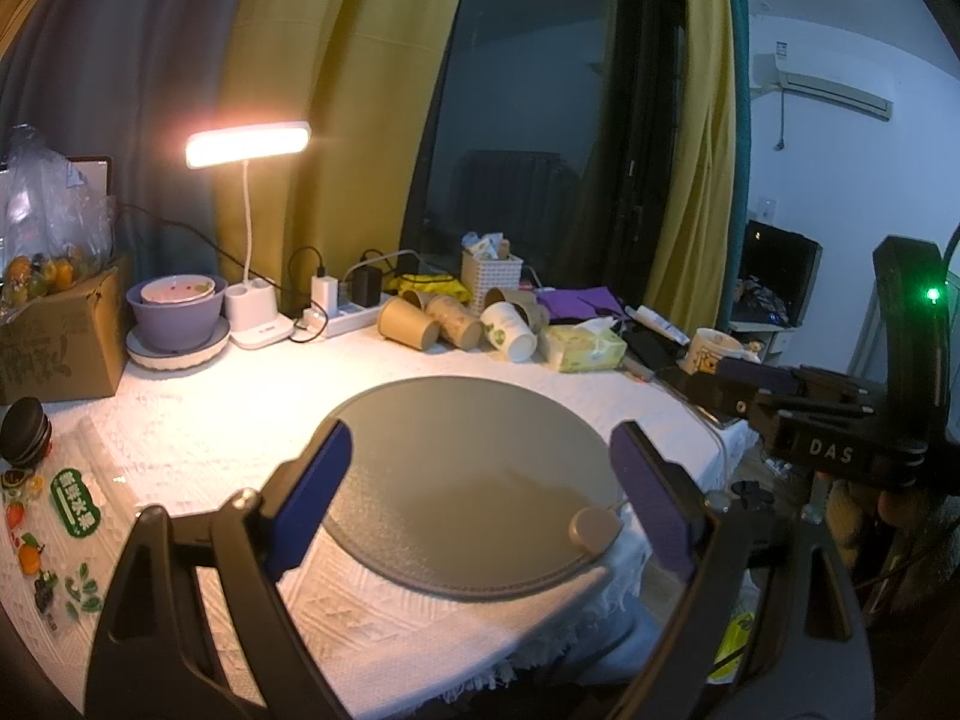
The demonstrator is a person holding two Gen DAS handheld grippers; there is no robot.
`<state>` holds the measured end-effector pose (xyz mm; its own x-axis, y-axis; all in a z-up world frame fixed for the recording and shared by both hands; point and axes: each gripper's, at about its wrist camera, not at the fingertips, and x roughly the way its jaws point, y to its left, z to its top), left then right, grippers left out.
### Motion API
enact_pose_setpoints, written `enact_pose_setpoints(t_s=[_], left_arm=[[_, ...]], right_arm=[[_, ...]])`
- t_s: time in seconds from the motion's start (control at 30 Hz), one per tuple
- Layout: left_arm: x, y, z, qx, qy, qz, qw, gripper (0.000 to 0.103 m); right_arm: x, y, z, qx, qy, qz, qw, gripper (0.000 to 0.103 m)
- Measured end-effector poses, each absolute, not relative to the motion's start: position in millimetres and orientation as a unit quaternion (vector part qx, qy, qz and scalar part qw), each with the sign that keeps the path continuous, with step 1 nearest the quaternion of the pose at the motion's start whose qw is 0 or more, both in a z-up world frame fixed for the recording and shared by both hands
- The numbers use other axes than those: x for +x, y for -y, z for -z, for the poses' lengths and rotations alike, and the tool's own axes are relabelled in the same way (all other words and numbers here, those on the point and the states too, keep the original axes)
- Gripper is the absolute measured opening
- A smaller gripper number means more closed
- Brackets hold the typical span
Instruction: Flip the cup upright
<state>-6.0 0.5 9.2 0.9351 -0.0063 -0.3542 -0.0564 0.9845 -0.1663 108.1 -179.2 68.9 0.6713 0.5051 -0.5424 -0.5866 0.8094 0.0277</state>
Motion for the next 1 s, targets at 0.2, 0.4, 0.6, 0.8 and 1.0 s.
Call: enact_pose_setpoints(t_s=[0.2, 0.4, 0.6, 0.8, 1.0], left_arm=[[-6.4, 0.5, -8.7, -0.087, -0.180, -0.013, 0.980, 0.089], [-6.3, 2.5, -9.3, -0.086, -0.181, -0.011, 0.980, 0.089], [-5.9, 3.4, -10.1, -0.085, -0.180, -0.010, 0.980, 0.089], [-5.1, 4.4, -11.3, -0.084, -0.180, -0.010, 0.980, 0.089], [-5.0, 4.1, -11.3, -0.084, -0.180, -0.010, 0.980, 0.089]], right_arm=[[108.2, 178.6, -69.2, -0.075, -0.273, -0.300, 0.911, 0.050], [108.2, 178.4, -69.2, -0.075, -0.273, -0.300, 0.911, 0.050], [107.0, 178.7, -69.8, -0.075, -0.273, -0.300, 0.911, 0.050], [107.3, 179.4, -69.5, -0.076, -0.273, -0.299, 0.911, 0.050], [107.4, 179.0, -69.6, -0.075, -0.272, -0.299, 0.911, 0.050]])
